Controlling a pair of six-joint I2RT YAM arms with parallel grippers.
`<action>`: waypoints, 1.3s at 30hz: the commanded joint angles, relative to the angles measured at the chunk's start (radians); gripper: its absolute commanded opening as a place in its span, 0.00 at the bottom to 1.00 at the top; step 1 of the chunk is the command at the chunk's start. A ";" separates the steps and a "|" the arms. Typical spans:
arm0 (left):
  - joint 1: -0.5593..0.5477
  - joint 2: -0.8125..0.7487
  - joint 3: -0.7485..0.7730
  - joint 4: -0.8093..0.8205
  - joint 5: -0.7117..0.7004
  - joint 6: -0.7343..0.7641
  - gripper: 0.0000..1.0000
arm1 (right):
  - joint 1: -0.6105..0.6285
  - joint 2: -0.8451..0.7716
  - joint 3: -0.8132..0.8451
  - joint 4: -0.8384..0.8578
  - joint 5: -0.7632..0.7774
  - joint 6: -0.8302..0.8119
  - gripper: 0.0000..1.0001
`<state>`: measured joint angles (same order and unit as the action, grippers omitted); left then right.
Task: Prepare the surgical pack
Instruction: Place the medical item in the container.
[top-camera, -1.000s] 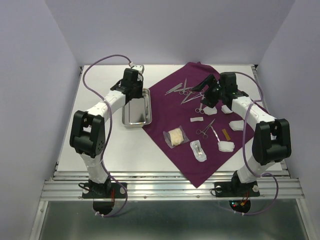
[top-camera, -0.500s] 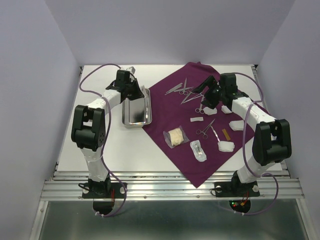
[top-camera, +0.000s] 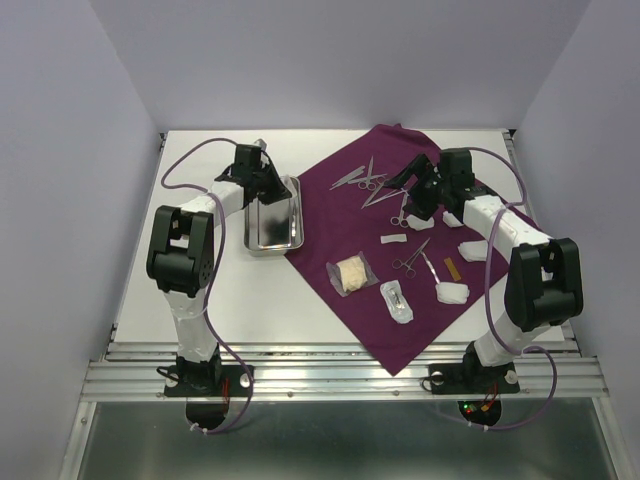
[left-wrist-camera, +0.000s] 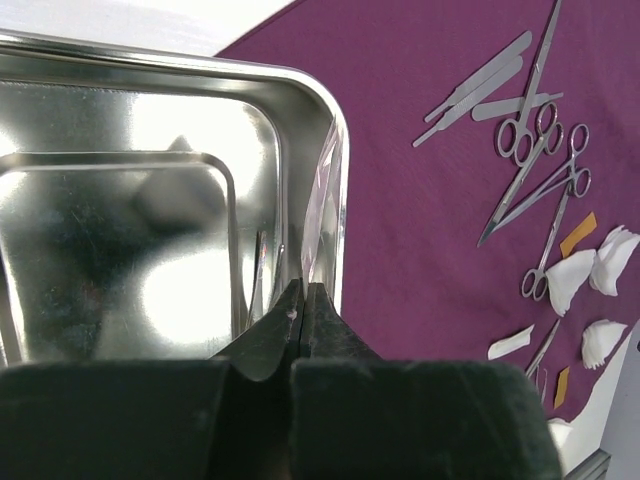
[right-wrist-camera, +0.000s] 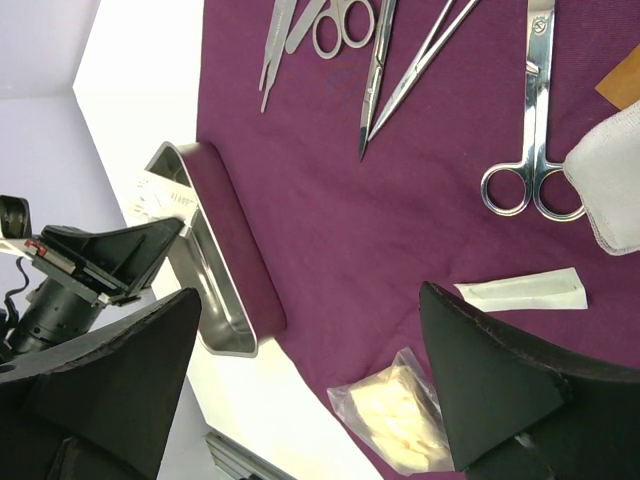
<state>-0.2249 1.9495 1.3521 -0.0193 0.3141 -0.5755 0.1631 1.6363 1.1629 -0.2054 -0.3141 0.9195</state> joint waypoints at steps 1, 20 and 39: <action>0.012 0.005 -0.002 0.035 0.008 -0.020 0.00 | -0.008 -0.021 -0.003 0.011 0.006 -0.014 0.95; 0.039 -0.116 -0.200 0.198 -0.178 -0.288 0.00 | -0.008 -0.023 -0.019 0.009 0.003 -0.011 0.95; 0.038 -0.173 -0.280 0.314 -0.230 -0.458 0.60 | -0.008 -0.043 -0.032 0.003 0.006 -0.014 0.96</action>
<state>-0.1879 1.8568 1.0924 0.2401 0.0971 -1.0103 0.1631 1.6363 1.1294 -0.2165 -0.3141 0.9192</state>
